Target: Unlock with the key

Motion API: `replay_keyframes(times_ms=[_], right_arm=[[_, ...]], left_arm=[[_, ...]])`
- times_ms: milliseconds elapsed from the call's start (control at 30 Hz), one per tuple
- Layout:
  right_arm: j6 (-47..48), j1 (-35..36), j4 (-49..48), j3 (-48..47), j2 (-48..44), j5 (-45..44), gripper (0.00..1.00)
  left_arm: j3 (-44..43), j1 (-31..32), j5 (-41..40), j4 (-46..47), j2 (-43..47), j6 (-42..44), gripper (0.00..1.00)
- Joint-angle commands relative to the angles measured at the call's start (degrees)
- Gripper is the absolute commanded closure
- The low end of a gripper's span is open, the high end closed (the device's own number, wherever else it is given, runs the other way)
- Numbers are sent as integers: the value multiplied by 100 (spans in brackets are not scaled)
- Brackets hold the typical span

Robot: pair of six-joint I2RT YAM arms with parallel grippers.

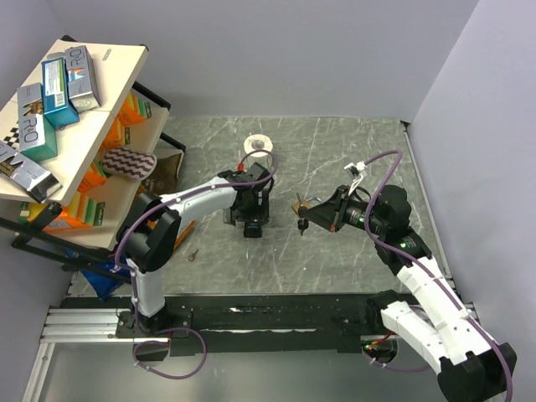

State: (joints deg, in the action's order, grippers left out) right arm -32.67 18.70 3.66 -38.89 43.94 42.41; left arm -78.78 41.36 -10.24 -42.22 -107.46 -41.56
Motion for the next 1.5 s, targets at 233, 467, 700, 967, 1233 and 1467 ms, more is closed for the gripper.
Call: replay_keyframes(times_ms=[233,467,700,967,1233,1467], right_arm=[[120,-50,-199,-22,-140,-93,100],[129,-51,-190,-30,-149,-119,100],[94,-51,-208,5,-184,-58,100],[59,-42,-173,75,-378,-67,100],[-21,-51,-243,180,-509,13,100],[145,-51,11,119,-589,-49,100]], left_arm=[[30,30,75,301,-451,359,16],[284,126,-268,196,-592,377,63],[136,337,-1258,-470,-627,377,99],[-830,952,-4089,-3132,-1004,-255,99],[-910,1216,-4557,-3636,-1093,-2,99],[-1436,1006,-3891,-3636,-1181,-115,99]])
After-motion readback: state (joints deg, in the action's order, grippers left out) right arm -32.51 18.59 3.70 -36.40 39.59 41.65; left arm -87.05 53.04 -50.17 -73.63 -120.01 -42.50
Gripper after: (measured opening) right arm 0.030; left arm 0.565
